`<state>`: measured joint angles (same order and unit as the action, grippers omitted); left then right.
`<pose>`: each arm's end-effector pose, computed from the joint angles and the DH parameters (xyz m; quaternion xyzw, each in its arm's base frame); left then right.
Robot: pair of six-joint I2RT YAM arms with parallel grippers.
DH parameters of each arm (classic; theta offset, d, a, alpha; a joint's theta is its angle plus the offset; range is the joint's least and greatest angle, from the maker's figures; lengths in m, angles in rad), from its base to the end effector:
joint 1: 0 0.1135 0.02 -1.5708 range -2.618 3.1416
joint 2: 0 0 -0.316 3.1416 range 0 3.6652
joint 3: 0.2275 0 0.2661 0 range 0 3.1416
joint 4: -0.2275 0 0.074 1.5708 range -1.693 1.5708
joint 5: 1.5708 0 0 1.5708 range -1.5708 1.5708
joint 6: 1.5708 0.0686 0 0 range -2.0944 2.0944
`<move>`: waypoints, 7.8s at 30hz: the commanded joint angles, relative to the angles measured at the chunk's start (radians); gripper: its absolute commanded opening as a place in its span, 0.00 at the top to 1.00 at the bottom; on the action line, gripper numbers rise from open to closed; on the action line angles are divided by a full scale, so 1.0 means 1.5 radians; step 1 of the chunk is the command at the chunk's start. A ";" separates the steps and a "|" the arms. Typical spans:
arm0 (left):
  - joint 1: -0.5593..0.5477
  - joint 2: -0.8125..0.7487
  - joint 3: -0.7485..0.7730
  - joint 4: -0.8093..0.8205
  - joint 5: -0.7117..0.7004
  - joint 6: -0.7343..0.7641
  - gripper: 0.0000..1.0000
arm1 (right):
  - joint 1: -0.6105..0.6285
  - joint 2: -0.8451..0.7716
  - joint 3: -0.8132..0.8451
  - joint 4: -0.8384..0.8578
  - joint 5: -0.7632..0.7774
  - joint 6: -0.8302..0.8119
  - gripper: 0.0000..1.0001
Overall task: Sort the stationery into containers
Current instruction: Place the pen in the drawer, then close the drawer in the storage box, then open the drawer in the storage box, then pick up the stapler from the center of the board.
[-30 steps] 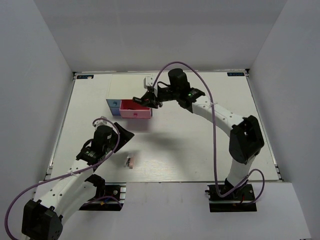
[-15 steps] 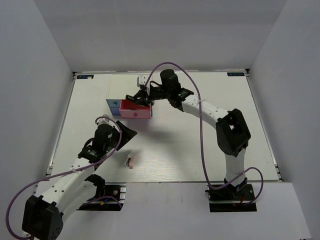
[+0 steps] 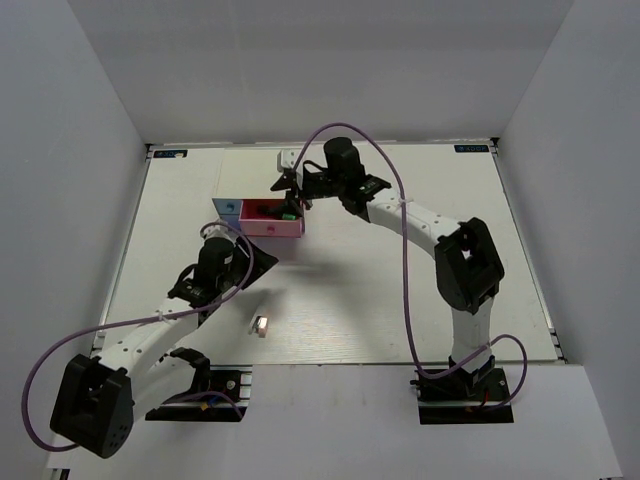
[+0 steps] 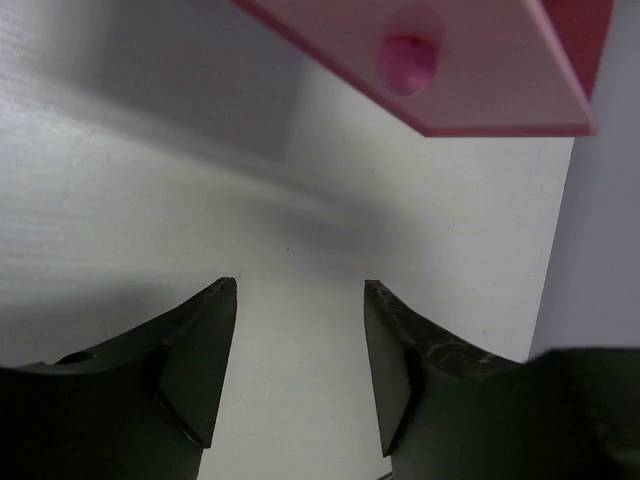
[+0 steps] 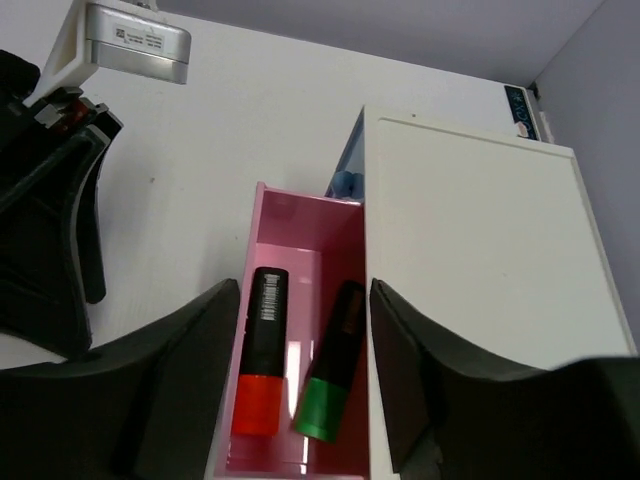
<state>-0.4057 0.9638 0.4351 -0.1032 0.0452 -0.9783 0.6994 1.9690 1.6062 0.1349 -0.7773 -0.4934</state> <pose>0.1907 -0.0853 0.2099 -0.2420 0.8582 -0.3041 0.3354 0.3715 0.3754 0.3411 -0.6020 0.4670 0.3543 0.5422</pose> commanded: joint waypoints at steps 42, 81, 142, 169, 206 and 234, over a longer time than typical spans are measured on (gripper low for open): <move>0.003 0.368 0.315 0.143 -0.119 0.145 0.51 | -0.268 -0.411 -0.446 -0.026 0.076 0.107 0.93; 0.100 0.323 -0.084 0.589 0.048 -0.162 0.31 | -0.291 -0.445 -0.522 -0.041 0.063 0.094 0.86; 0.156 0.663 0.043 0.854 0.026 -0.253 0.62 | -0.319 -0.418 -0.502 -0.079 0.064 0.070 0.86; 0.144 0.545 -0.157 0.867 0.067 -0.245 0.87 | -0.315 -0.404 -0.494 -0.076 0.039 0.073 0.78; 0.146 -0.060 0.036 -0.307 -0.026 0.055 0.13 | -0.032 -0.281 -0.332 -0.461 -0.072 -0.625 0.36; 0.151 -0.165 0.222 -0.693 -0.311 -0.111 0.01 | 0.289 0.109 0.023 -0.503 0.130 -0.630 0.30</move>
<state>-0.1852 0.7399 0.7300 -1.1259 -0.3859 -1.1561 1.1202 2.1147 1.5856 -0.6041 -0.6022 -1.4254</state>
